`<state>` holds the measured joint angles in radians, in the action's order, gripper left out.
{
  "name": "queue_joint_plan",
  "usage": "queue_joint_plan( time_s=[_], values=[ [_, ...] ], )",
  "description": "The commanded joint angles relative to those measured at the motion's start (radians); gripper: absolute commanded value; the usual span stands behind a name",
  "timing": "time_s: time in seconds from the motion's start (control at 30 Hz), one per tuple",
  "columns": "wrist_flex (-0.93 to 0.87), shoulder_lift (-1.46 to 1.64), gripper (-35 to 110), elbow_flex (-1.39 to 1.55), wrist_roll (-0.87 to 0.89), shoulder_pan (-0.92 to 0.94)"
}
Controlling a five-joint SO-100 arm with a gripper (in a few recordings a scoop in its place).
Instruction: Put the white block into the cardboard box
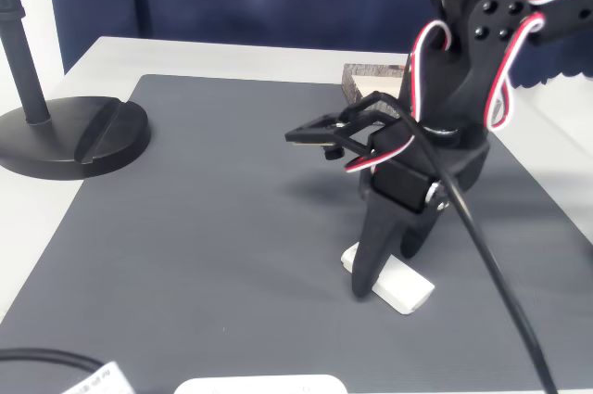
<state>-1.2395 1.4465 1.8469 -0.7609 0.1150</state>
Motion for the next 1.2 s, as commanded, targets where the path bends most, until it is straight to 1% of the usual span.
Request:
queue_joint_plan(
  time_s=[0.0,0.6,0.93,1.17],
  values=[
    [0.02,0.0,28,-0.009,0.003,-0.006],
    [0.051,-0.029,26,-0.009,0.006,-0.025],
    [0.066,-0.051,14,-0.02,0.006,-0.034],
    [0.066,-0.063,-2,-0.028,0.003,-0.043]
  ],
)
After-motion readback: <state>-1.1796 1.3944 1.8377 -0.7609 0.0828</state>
